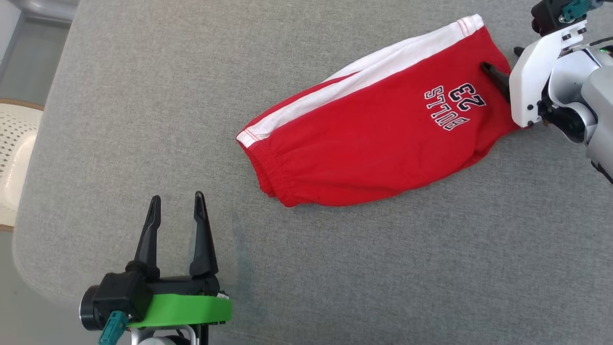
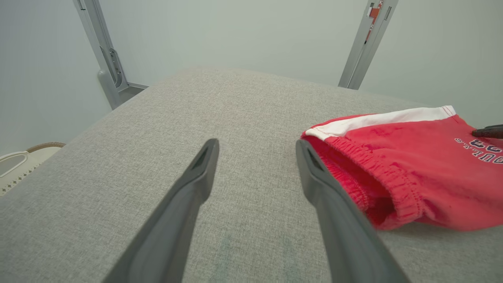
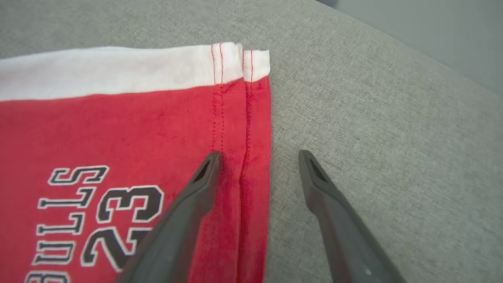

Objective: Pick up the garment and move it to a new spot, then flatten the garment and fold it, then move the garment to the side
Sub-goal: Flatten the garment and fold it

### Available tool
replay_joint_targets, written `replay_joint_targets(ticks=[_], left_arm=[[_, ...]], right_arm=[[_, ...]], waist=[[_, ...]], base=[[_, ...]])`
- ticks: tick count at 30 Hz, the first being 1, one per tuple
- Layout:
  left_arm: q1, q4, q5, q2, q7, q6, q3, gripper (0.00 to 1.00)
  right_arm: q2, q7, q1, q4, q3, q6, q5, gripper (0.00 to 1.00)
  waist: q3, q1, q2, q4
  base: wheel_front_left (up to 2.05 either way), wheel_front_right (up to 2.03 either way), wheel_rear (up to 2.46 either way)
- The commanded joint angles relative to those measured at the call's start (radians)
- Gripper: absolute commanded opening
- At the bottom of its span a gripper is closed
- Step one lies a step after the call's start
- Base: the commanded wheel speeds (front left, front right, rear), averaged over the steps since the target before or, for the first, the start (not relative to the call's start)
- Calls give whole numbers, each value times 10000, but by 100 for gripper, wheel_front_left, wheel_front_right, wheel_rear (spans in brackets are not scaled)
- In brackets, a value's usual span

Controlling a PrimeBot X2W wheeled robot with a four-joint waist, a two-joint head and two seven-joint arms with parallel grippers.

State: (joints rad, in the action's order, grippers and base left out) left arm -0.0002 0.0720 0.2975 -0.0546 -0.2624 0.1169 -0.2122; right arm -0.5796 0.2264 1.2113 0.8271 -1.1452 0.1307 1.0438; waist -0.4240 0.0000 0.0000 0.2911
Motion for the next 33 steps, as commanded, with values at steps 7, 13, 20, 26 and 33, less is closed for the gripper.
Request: replay_joint_targets(ticks=[7, 13, 20, 26, 33], left_arm=[[-178, -11, 330, 40, -26, 59, -147, 100], [-116, -104, 441, 40, -27, 76, -92, 100], [481, -424, 71, 29, -27, -334, 190, 100], [1052, -670, -307, 28, -28, -731, 474, 100], [1337, -685, -562, 29, -28, -1032, 570, 100]], right_arm=[[672, 739, -1015, 1057, 177, 2, -296, 100], [636, 572, -1645, 586, 668, 28, 268, 0], [216, -521, -2694, -8, 1799, -12, 1321, 0], [-197, -1076, -3955, -646, 2562, -12, 2276, 0], [-766, -1837, -5118, -614, 3464, -7, 3041, 0]], waist=[[-299, 0, 0, 394], [26, 0, 0, 144], [1101, 0, 0, -869], [1925, 0, 0, -1757], [2044, 0, 0, -2144]], base=[[0, 0, 0], [0, 0, 0], [0, 0, 0], [0, 0, 0], [0, 0, 0]])
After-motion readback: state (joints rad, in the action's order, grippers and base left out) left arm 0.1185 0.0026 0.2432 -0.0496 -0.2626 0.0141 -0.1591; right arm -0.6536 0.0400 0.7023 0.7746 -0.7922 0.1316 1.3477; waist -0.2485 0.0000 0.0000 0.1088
